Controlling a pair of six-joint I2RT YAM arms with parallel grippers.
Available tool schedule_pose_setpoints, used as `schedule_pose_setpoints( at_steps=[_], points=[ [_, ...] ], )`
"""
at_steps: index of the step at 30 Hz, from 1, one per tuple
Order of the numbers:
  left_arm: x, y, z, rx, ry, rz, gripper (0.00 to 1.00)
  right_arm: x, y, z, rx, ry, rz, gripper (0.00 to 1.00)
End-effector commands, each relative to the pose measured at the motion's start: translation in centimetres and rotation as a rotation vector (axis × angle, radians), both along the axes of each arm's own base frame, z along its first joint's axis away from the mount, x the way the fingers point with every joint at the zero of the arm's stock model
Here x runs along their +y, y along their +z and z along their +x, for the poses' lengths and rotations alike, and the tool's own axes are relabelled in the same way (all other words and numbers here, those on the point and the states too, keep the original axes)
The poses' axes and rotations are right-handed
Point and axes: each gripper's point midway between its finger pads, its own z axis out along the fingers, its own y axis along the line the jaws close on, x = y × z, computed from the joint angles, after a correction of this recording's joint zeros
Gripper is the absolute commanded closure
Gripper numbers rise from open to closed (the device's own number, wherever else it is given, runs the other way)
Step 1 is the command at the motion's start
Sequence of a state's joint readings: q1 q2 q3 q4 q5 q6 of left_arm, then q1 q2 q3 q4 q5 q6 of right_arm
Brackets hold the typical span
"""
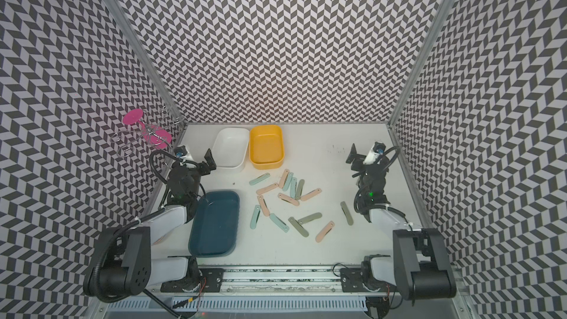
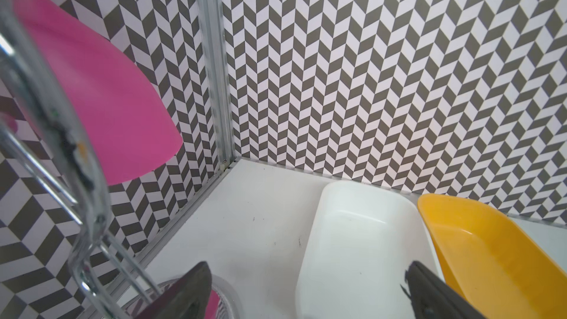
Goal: Place the fruit knives into the storage box by color
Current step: Pick up the storage box at the center of the board.
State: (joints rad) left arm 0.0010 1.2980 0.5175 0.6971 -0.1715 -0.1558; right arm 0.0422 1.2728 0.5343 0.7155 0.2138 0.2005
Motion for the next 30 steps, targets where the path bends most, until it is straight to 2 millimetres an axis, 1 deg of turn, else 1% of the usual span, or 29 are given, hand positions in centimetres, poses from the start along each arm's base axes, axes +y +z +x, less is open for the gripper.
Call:
schedule_pose_setpoints(
  at_steps=[1,2,4,7,8,9,11,15,18,21,23,27,30],
  points=[
    [0.3,-0.7,0.2,0.160,0.039,-0.122,0.00,-0.5,-0.8,0.3,0.159,-0.042,0.174,0.00],
    [0.1,-0.3,0.2,0.184,0.036,-0.146,0.00,0.2,-0.4,0.5,0.178,-0.004,0.190,0.00],
    [-0.9,0.6,0.2,0.222,0.019,-0.181,0.00,1.4,0.7,0.4,0.144,0.070,0.258,0.00],
    [-3.1,1.4,-0.5,0.284,-0.036,-0.212,0.00,3.1,1.8,-0.1,0.113,0.174,0.325,0.00],
    [-3.9,1.5,-1.0,0.306,-0.047,-0.209,0.00,4.1,2.0,-0.3,0.119,0.230,0.326,0.00],
    [-4.8,1.7,-1.5,0.323,-0.067,-0.203,0.00,5.1,1.9,-0.6,0.140,0.290,0.329,0.00],
    [-6.3,1.3,-2.8,0.371,-0.104,-0.198,0.00,7.1,1.5,-1.3,0.187,0.404,0.349,0.00],
    [-8.6,-0.6,-6.0,0.482,-0.161,-0.275,0.00,11.1,-0.6,-3.1,0.320,0.616,0.393,0.00],
    [-10.5,-2.7,-8.6,0.565,-0.202,-0.303,0.00,13.1,-2.2,-4.4,0.408,0.684,0.374,0.03],
    [-12.8,-5.1,-10.9,0.638,-0.248,-0.296,0.00,14.4,-3.6,-5.3,0.479,0.696,0.335,0.05],
    [-14.0,-6.7,-11.9,0.681,-0.267,-0.279,0.00,15.1,-4.3,-5.6,0.514,0.694,0.316,0.06],
    [-15.2,-9.9,-13.3,0.782,-0.247,-0.207,0.01,16.4,-5.2,-6.2,0.558,0.700,0.282,0.07],
    [-15.4,-11.4,-13.9,0.821,-0.224,-0.160,0.04,16.6,-5.4,-6.3,0.566,0.697,0.274,0.08]
  ],
)
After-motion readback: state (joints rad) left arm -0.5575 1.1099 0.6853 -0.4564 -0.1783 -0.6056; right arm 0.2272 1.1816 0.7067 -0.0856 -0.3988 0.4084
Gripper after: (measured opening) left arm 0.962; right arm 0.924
